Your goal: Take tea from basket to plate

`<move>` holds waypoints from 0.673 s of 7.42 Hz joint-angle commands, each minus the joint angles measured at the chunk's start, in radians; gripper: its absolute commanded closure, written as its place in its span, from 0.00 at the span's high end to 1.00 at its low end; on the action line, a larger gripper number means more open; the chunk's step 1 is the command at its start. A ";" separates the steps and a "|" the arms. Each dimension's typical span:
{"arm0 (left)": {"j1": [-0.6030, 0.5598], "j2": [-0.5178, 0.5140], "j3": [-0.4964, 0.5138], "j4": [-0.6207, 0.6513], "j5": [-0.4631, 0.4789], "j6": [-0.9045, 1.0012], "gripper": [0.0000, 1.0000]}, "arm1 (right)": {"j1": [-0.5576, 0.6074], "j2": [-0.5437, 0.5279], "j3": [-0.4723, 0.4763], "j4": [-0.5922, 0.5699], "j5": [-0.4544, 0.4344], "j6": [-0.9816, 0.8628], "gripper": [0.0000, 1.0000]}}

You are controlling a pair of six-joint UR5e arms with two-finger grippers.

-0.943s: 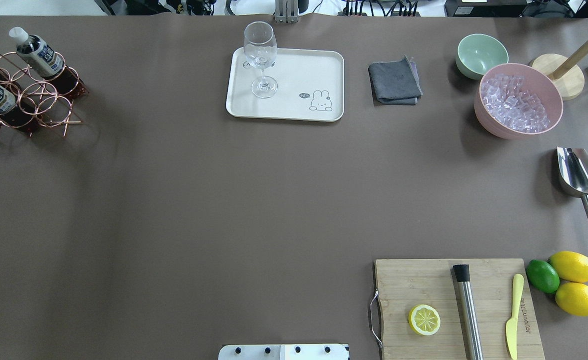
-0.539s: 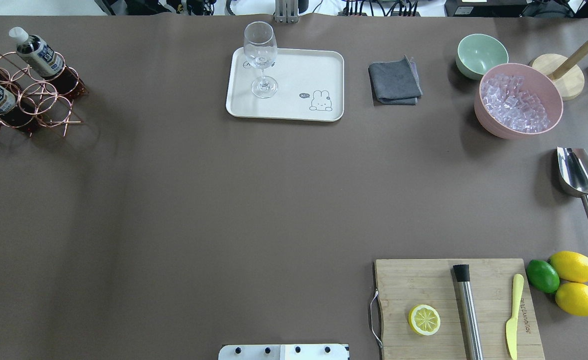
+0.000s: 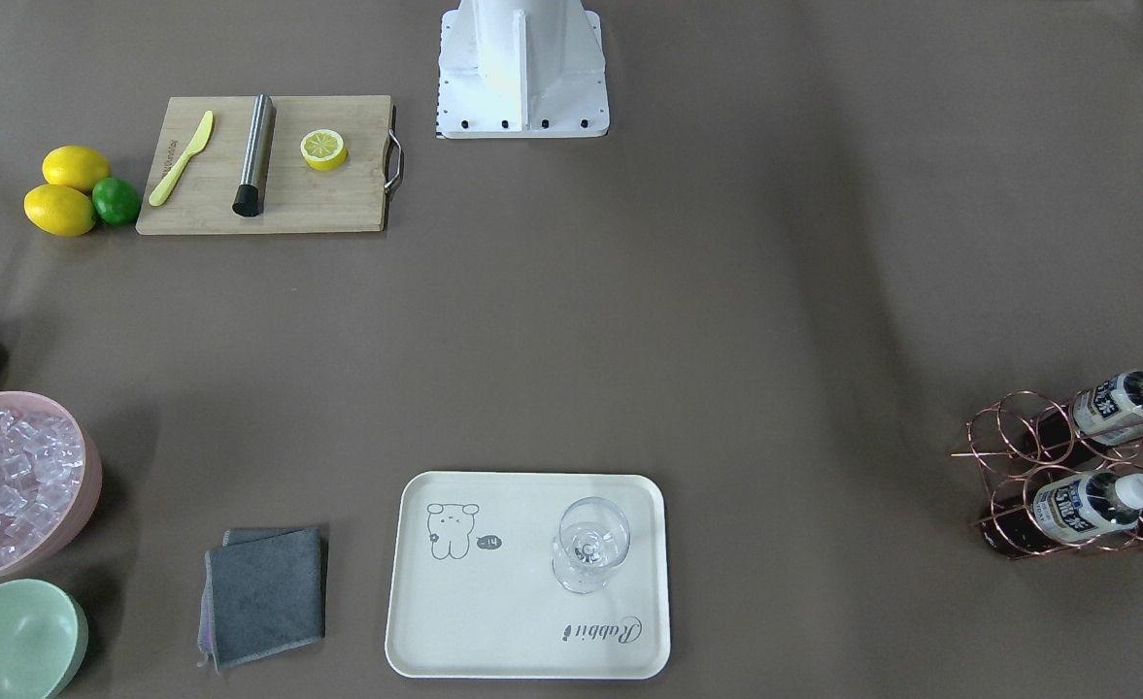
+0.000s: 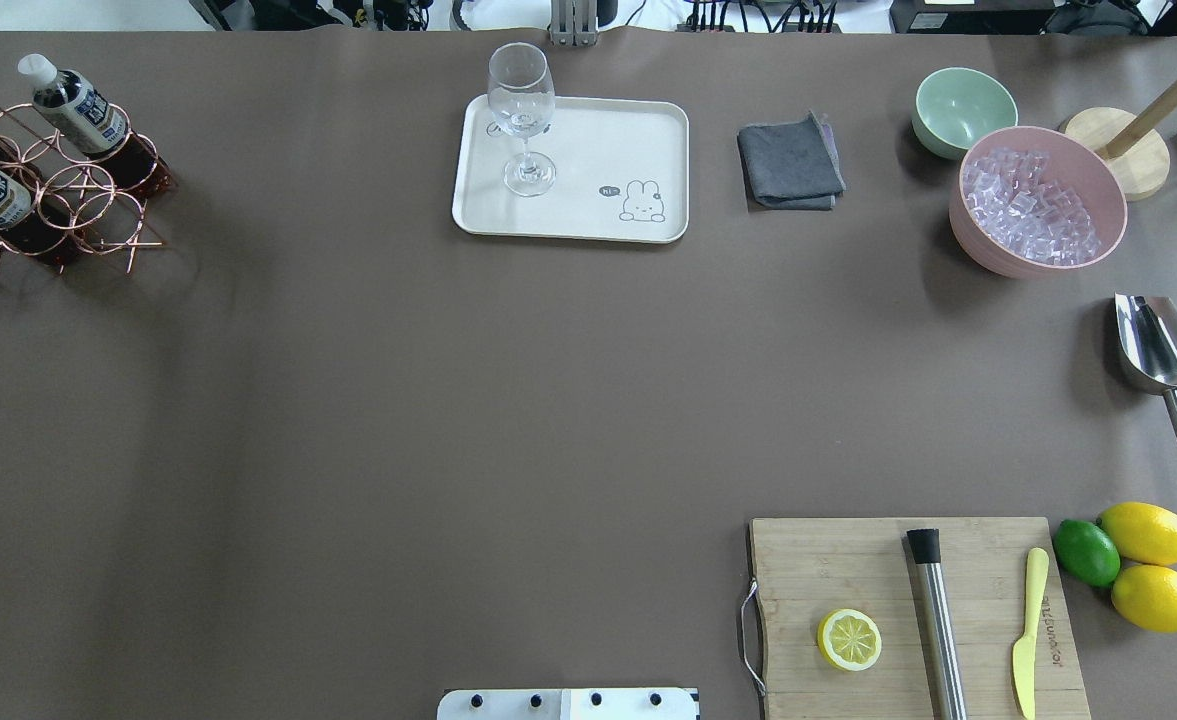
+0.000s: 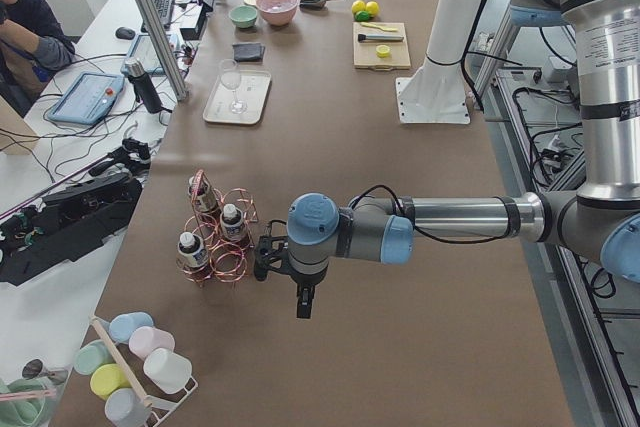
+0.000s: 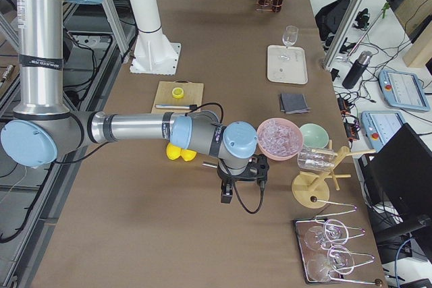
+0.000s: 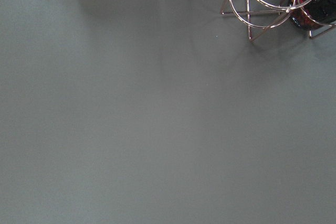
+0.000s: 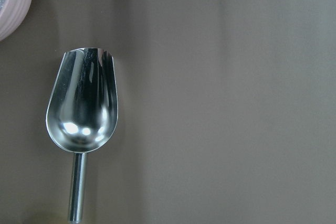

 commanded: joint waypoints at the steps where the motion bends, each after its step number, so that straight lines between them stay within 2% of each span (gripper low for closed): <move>1: -0.005 0.001 0.033 0.000 -0.001 -0.001 0.98 | 0.000 0.000 0.001 0.000 0.000 -0.001 1.00; 5: -0.006 -0.001 0.049 0.002 -0.092 -0.001 0.98 | 0.000 0.000 -0.002 0.000 0.000 0.001 1.00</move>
